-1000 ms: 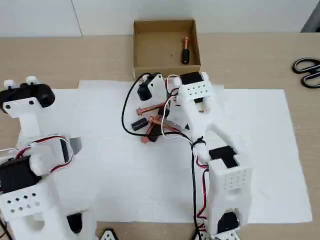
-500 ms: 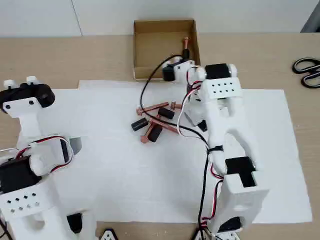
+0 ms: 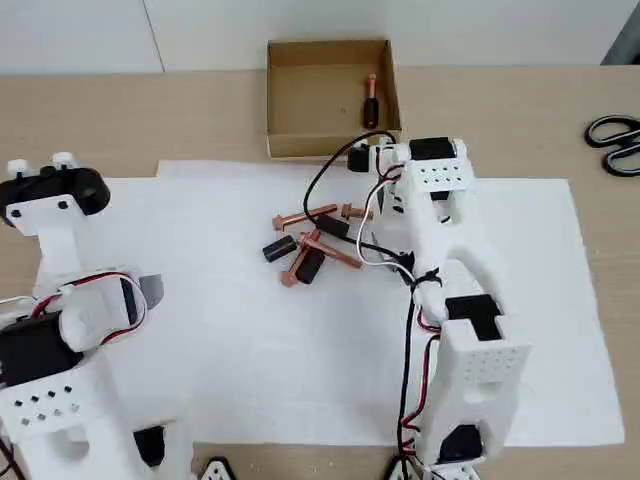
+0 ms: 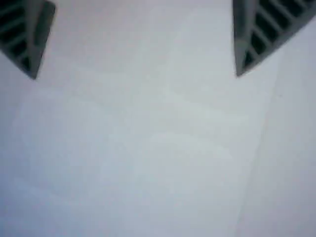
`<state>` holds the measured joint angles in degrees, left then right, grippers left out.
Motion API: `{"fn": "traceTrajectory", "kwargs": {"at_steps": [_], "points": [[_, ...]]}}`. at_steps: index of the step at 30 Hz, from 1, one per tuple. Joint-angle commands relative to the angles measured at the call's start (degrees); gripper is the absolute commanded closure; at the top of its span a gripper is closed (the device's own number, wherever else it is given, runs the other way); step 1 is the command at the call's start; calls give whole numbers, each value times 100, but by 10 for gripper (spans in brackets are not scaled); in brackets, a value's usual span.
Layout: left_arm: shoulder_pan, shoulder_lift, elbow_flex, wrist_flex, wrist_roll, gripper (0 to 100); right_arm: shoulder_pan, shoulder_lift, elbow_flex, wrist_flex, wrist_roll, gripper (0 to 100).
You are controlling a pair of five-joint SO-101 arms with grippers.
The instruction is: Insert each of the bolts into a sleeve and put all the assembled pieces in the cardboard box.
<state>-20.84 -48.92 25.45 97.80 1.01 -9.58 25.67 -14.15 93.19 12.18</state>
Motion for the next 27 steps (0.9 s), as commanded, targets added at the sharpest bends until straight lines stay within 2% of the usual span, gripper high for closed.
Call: {"fn": "traceTrajectory", "kwargs": {"at_steps": [1, 11, 27], "points": [[26, -62, -31, -114, 53, 756, 57, 4, -35, -31, -53, 862], [26, -62, -31, -114, 53, 756, 57, 259, -35, -31, -44, 859], [26, -62, -31, -114, 53, 756, 66, 901, -35, -664, -9, 861]]}}
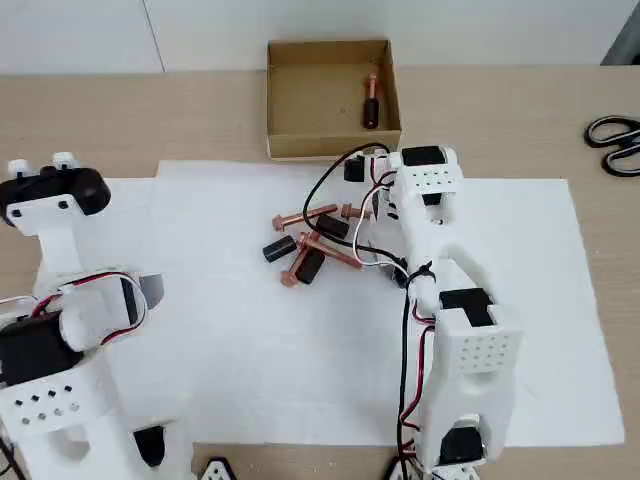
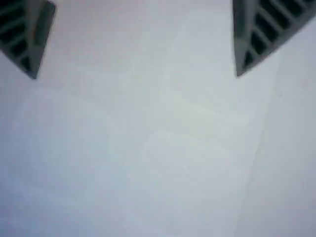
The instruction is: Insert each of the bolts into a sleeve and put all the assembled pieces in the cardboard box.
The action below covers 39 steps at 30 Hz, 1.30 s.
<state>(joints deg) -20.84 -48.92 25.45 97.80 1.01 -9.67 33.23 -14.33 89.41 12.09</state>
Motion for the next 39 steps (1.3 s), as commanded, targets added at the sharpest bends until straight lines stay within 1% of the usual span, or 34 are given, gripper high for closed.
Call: {"fn": "traceTrajectory", "kwargs": {"at_steps": [1, 5, 10, 17, 23, 26, 28, 30, 33, 35, 39], "points": [[26, -62, -31, -114, 53, 756, 75, 163, -18, -321, 0, 861], [26, -62, -31, -114, 53, 756, 75, 171, -18, -374, 0, 868], [26, -62, -31, -114, 53, 756, 75, 136, -18, -321, 18, 995], [44, -62, -40, -114, 53, 756, 119, -75, -26, -40, 132, 995], [44, 53, -84, -114, 53, 754, 374, -1490, -114, 391, 132, 995], [44, 554, -488, -70, 62, 754, 462, -2141, -105, 558, 141, 995], [53, 1143, -1051, 97, 70, 754, 488, -2431, -79, 637, 141, 995], [114, 1881, -1754, 246, 264, 754, 532, -2607, -79, 690, 141, 995], [484, 2936, -2615, 264, 677, 756, 655, -2738, -79, 699, 141, 995], [976, 3552, -3029, 264, 949, 756, 752, -2738, -79, 690, 132, 995], [2242, 4615, -3600, 255, 1275, 757, 884, -2738, -79, 673, 132, 995]]}}
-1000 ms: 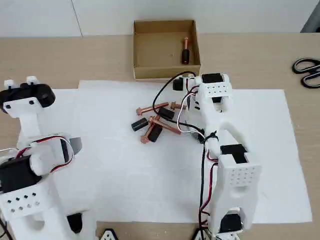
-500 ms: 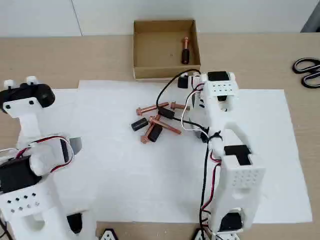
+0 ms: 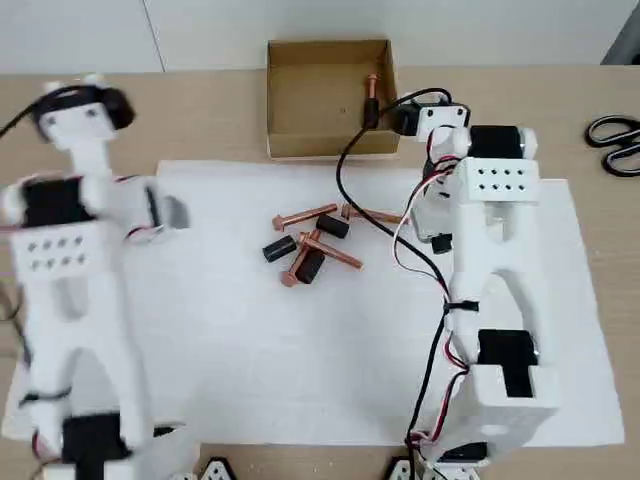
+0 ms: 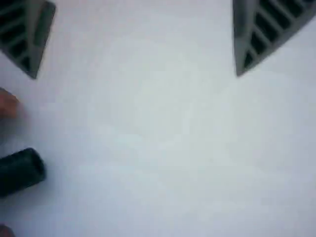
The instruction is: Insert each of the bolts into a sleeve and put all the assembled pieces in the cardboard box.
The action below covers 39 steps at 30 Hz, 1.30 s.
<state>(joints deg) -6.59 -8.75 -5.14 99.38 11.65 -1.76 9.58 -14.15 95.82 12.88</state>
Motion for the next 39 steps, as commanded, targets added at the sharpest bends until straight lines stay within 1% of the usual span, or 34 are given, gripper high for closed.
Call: {"fn": "traceTrajectory", "kwargs": {"at_steps": [1, 5, 10, 12, 13, 16, 19, 23, 27, 39], "points": [[1134, 835, -629, 97, 229, 757, 110, -374, -97, 22, 53, 995], [1952, 1459, -936, 70, 105, 757, 127, -365, -97, 4, 53, 995], [2470, 1714, -1174, 9, 132, 755, 127, -365, -97, 4, 53, 995], [2673, 1820, -1165, -237, 246, 757, 127, -365, -97, 4, 44, 995], [2743, 1881, -1165, -387, 466, 757, 127, -365, -97, 4, 35, 995], [2866, 2119, -1165, -967, 1582, 757, 127, -365, -97, 4, 9, 995], [2980, 2400, -1174, -1336, 2189, 757, 127, -365, -97, 4, 9, 995], [3156, 2655, -1174, -1626, 2541, 757, 127, -365, -97, 13, 9, 995], [3218, 2954, -1191, -1837, 3226, 757, 127, -365, -97, 22, 0, 995], [3156, 3244, -1165, -1855, 3842, 757, 127, -356, -88, 4, 0, 995]]}}
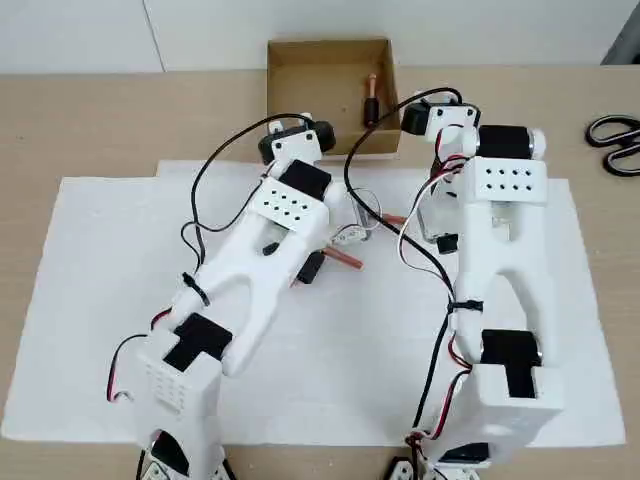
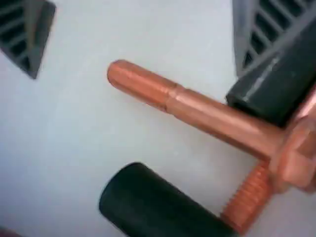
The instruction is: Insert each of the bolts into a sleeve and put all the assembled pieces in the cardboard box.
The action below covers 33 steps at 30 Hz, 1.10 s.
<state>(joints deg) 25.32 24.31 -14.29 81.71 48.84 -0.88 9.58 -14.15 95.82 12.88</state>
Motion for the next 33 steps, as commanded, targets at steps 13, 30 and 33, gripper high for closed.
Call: {"fn": "traceTrajectory", "kwargs": {"at_steps": [13, 30, 33], "points": [[-396, -53, -119, 114, 396, 757, 101, -356, 246, -251, 0, 995], [-369, 440, -145, 88, 589, 758, 92, -365, 325, -286, 0, 995], [-369, 457, -154, 88, 589, 758, 92, -365, 325, -286, 0, 995]]}}
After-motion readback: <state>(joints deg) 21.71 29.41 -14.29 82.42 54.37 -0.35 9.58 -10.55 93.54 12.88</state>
